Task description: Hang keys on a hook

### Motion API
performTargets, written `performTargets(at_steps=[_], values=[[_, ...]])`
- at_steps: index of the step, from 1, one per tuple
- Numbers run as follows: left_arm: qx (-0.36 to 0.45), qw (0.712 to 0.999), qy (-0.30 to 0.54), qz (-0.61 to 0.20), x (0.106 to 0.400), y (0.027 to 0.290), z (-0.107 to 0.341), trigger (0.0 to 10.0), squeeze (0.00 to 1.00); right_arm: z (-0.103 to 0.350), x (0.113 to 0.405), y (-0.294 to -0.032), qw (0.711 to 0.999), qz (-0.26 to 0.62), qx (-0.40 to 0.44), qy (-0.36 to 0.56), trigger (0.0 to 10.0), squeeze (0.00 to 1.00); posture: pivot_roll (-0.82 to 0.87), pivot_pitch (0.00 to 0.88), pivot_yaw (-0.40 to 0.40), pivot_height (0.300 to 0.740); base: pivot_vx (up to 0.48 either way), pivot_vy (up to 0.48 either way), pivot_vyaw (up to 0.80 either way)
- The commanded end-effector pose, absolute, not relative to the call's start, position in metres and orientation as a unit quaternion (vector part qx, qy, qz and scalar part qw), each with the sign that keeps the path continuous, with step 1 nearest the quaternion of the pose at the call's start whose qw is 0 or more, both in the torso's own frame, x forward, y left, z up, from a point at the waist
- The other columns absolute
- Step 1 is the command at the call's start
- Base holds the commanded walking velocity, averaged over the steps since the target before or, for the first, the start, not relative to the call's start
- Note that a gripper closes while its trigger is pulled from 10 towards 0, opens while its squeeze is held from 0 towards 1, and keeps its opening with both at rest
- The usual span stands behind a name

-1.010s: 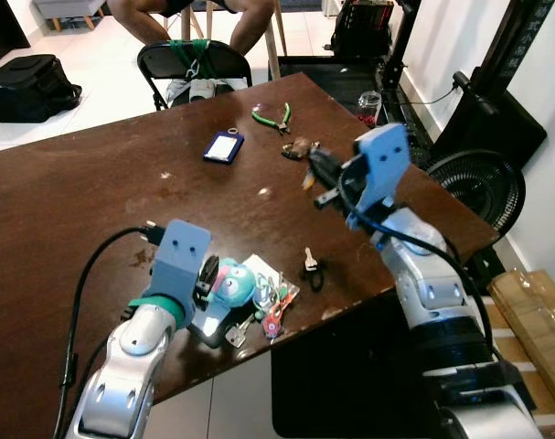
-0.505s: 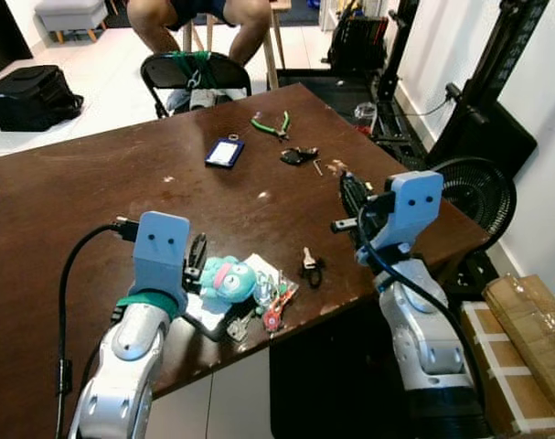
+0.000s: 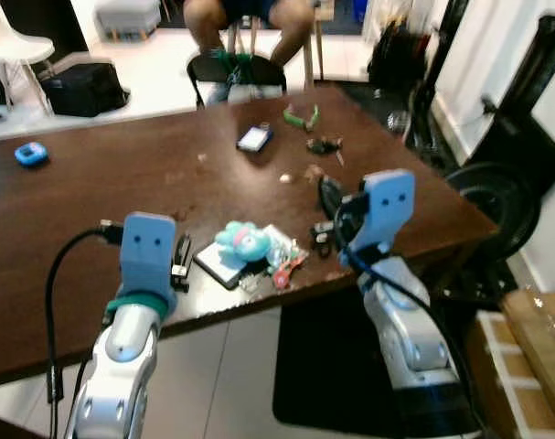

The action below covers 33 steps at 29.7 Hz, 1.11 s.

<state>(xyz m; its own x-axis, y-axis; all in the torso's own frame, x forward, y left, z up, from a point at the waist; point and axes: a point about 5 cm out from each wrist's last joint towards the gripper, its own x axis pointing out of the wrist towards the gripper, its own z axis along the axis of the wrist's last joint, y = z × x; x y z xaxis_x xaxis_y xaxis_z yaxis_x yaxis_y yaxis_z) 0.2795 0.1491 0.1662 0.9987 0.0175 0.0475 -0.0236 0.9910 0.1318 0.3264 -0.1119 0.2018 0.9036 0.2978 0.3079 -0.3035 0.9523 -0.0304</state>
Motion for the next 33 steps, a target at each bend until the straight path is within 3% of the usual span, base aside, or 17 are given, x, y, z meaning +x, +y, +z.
performTargets(at_steps=[1,23,33], values=[[0.073,0.997,-0.017,0.020,0.278,0.154,0.163,10.0,0.00,0.202,0.325,-0.111,0.976,0.152,0.010,-0.157,10.0,0.00,-0.09,0.000,0.062,0.740,-0.398,0.000,0.00],[0.070,0.997,-0.019,0.020,0.280,0.152,0.162,10.0,0.00,0.208,0.326,-0.110,0.971,0.165,-0.026,-0.173,10.0,0.00,-0.09,0.000,0.063,0.740,-0.351,0.000,0.00],[0.054,0.998,-0.018,0.004,0.283,0.143,0.173,10.0,0.00,0.229,0.323,-0.104,0.959,0.178,-0.049,-0.215,10.0,0.00,-0.09,0.000,0.067,0.740,0.000,0.000,0.80]])
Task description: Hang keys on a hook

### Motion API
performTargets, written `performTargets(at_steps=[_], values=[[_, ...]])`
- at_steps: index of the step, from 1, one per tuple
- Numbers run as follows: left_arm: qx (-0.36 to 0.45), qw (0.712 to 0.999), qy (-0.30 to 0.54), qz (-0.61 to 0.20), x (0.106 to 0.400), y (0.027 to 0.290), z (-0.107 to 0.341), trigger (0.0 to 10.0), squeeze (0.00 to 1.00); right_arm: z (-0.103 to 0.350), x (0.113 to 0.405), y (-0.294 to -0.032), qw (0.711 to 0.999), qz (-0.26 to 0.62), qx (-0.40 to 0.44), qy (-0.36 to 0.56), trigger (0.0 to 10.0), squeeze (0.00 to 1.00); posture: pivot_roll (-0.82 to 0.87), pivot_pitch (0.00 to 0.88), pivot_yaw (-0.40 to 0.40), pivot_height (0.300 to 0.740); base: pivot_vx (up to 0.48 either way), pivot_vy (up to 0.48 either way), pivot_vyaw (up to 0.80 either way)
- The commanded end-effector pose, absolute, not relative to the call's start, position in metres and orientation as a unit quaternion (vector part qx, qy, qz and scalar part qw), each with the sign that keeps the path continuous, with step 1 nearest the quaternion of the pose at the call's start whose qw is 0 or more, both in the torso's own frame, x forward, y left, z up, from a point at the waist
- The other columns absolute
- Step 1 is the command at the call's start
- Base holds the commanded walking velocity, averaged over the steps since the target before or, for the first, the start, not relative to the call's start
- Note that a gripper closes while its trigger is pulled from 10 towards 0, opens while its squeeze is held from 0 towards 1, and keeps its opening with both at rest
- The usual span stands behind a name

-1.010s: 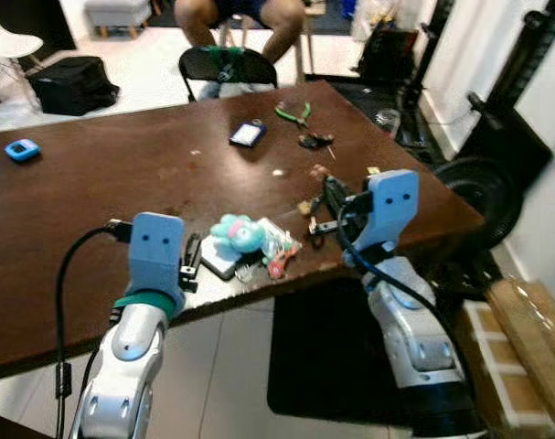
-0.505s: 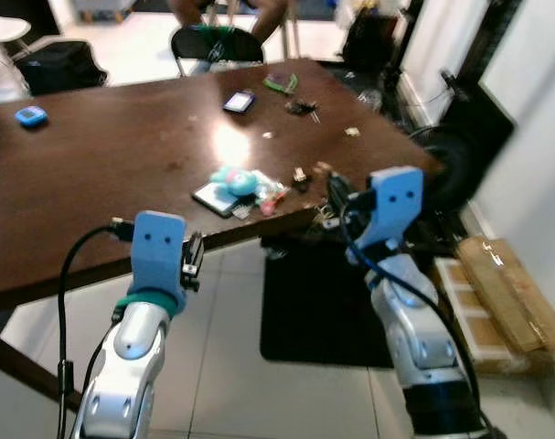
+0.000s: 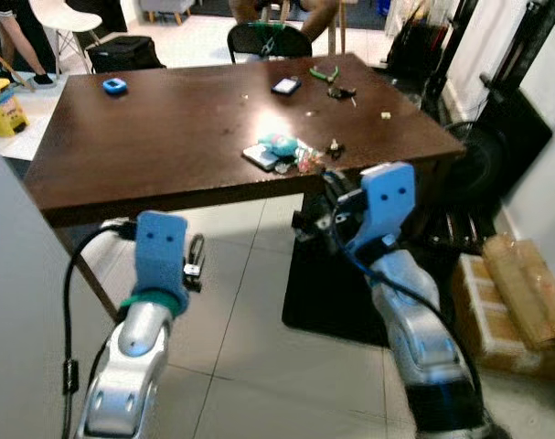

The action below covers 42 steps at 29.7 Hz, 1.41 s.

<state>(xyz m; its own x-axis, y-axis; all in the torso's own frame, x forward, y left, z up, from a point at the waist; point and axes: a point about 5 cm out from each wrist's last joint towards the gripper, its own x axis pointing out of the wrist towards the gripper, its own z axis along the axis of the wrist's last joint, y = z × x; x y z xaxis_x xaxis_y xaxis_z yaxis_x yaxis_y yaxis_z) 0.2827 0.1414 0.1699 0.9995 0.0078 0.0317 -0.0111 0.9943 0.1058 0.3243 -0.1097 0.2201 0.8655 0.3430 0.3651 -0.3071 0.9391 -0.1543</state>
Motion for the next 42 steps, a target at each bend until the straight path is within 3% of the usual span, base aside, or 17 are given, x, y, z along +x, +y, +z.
performTargets(at_steps=[1,14,42], values=[[0.056,0.998,-0.028,0.000,0.283,0.141,0.177,10.0,0.00,0.235,0.322,-0.103,0.957,0.180,-0.049,-0.224,10.0,0.00,-0.09,0.000,0.067,0.740,0.000,0.000,0.79],[0.052,0.993,-0.102,-0.023,0.286,0.129,0.215,10.0,0.00,0.261,0.323,-0.095,0.944,0.195,-0.030,-0.266,10.0,0.00,-0.08,0.000,0.067,0.740,0.000,0.000,0.79],[0.045,0.992,-0.112,-0.030,0.285,0.126,0.220,10.0,0.00,0.256,0.321,-0.093,0.944,0.207,-0.027,-0.254,10.0,0.00,-0.08,0.000,0.070,0.740,0.000,0.000,0.79]])
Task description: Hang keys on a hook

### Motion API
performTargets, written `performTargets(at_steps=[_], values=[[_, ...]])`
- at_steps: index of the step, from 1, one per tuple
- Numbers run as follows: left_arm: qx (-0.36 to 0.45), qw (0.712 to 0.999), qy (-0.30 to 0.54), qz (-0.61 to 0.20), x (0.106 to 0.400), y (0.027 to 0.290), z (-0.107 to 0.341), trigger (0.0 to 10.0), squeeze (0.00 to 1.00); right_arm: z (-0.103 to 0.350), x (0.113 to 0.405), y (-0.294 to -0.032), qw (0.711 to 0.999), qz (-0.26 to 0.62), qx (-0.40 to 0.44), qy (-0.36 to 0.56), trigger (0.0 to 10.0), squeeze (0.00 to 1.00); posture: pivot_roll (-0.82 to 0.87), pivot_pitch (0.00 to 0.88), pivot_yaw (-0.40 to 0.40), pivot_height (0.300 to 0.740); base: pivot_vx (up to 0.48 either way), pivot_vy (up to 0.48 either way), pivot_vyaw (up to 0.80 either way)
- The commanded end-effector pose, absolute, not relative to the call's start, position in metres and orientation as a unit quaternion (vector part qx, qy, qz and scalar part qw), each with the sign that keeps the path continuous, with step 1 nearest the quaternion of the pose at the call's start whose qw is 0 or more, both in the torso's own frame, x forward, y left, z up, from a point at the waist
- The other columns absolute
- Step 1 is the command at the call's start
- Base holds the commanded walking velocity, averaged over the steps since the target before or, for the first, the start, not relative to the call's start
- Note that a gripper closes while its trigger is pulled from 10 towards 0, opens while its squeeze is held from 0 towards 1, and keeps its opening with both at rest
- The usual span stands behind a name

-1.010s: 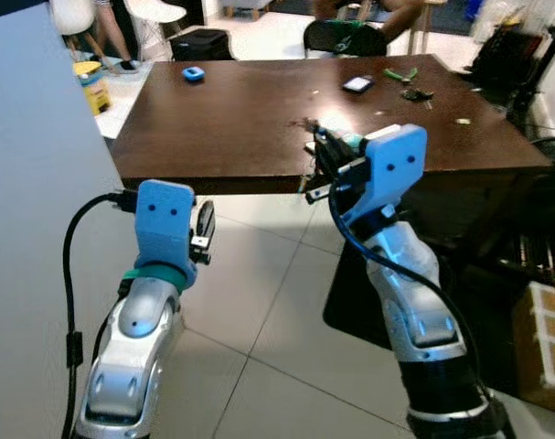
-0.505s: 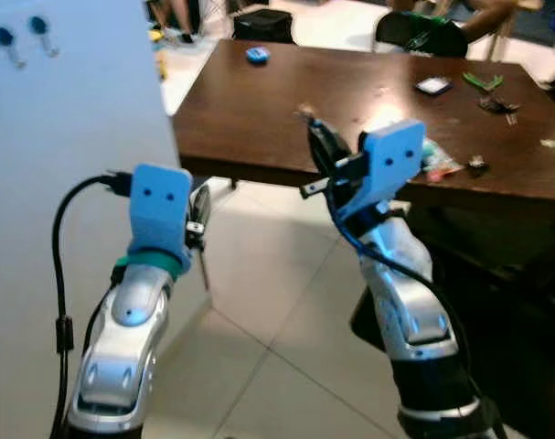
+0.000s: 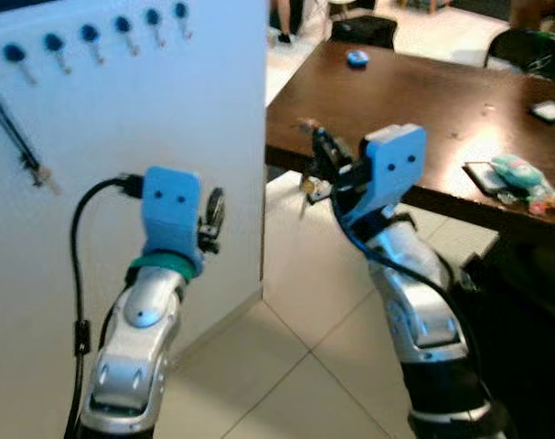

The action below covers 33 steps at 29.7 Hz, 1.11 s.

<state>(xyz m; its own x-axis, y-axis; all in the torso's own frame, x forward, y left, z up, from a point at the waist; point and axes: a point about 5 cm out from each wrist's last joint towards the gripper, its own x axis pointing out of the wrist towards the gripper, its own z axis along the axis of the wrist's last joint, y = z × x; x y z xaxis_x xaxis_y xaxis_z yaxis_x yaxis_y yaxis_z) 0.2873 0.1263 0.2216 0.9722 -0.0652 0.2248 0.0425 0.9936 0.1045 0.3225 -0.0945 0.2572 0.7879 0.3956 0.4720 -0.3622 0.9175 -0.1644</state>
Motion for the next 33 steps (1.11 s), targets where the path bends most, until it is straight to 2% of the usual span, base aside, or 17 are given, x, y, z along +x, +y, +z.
performTargets(at_steps=[1,20,33], values=[[0.047,0.992,-0.115,-0.031,0.2846,0.1258,0.2204,10.0,0.00,0.2555,0.3208,-0.0933,0.944,0.208,-0.026,-0.254,10.0,0.00,-0.08,0.000,0.070,0.740,0.000,0.000,0.79],[0.075,0.988,-0.132,-0.035,0.2855,0.1208,0.2244,10.0,0.00,0.2562,0.3197,-0.0916,0.942,0.217,-0.021,-0.253,10.0,0.00,-0.08,0.000,0.069,0.740,0.000,0.000,0.78],[0.072,0.987,-0.138,-0.033,0.2884,0.1200,0.2257,10.0,0.00,0.2580,0.3195,-0.0931,0.941,0.218,-0.003,-0.259,10.0,0.00,-0.09,0.000,0.067,0.740,0.415,0.000,0.00]])
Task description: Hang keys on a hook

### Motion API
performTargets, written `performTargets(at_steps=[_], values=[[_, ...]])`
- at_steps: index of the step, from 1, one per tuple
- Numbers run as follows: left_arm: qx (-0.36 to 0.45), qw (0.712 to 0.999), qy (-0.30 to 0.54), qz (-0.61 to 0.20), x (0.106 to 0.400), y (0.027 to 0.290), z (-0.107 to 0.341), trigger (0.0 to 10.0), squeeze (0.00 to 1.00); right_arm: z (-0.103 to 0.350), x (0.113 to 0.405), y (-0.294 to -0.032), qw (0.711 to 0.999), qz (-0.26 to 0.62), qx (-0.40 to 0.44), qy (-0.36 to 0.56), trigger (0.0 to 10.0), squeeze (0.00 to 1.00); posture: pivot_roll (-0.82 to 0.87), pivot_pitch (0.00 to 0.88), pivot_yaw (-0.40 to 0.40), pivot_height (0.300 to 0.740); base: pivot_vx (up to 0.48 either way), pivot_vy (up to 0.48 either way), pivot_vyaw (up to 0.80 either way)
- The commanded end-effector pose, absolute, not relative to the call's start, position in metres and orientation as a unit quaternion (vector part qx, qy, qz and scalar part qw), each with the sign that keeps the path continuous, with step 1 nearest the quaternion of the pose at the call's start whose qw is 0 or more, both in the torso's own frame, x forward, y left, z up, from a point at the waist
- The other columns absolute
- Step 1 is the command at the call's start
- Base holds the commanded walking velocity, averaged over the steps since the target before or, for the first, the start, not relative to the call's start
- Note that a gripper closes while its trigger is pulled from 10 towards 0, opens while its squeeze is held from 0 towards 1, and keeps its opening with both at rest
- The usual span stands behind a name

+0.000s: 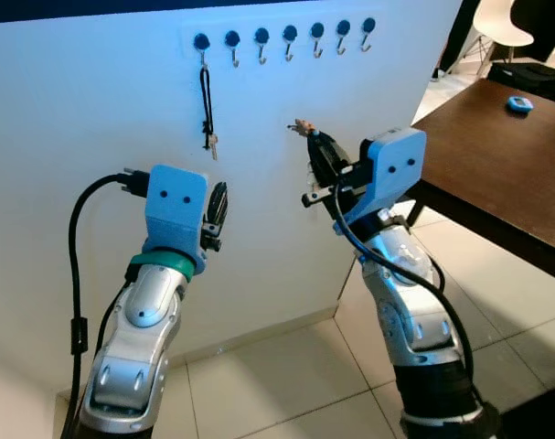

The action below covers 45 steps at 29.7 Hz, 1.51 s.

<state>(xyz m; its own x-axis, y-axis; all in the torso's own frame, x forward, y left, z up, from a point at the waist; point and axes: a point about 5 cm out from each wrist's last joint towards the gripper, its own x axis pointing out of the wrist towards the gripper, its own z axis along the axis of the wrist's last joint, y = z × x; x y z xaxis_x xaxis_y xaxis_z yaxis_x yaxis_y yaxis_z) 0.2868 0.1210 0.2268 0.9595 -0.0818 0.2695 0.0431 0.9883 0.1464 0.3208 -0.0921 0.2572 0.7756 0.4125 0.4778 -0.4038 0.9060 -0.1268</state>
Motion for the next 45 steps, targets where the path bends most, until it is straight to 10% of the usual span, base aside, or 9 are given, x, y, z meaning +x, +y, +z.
performTargets(at_steps=[1,45], values=[[0.072,0.987,-0.138,-0.033,0.289,0.120,0.226,10.0,0.00,0.258,0.319,-0.092,0.939,0.224,-0.001,-0.260,10.0,0.00,-0.09,0.000,0.067,0.740,0.480,0.000,0.00],[0.069,0.978,-0.196,-0.015,0.284,0.130,0.243,10.0,0.00,0.260,0.316,-0.103,0.925,0.280,-0.020,-0.254,10.0,0.00,-0.08,0.000,0.071,0.740,0.077,0.000,0.00]])
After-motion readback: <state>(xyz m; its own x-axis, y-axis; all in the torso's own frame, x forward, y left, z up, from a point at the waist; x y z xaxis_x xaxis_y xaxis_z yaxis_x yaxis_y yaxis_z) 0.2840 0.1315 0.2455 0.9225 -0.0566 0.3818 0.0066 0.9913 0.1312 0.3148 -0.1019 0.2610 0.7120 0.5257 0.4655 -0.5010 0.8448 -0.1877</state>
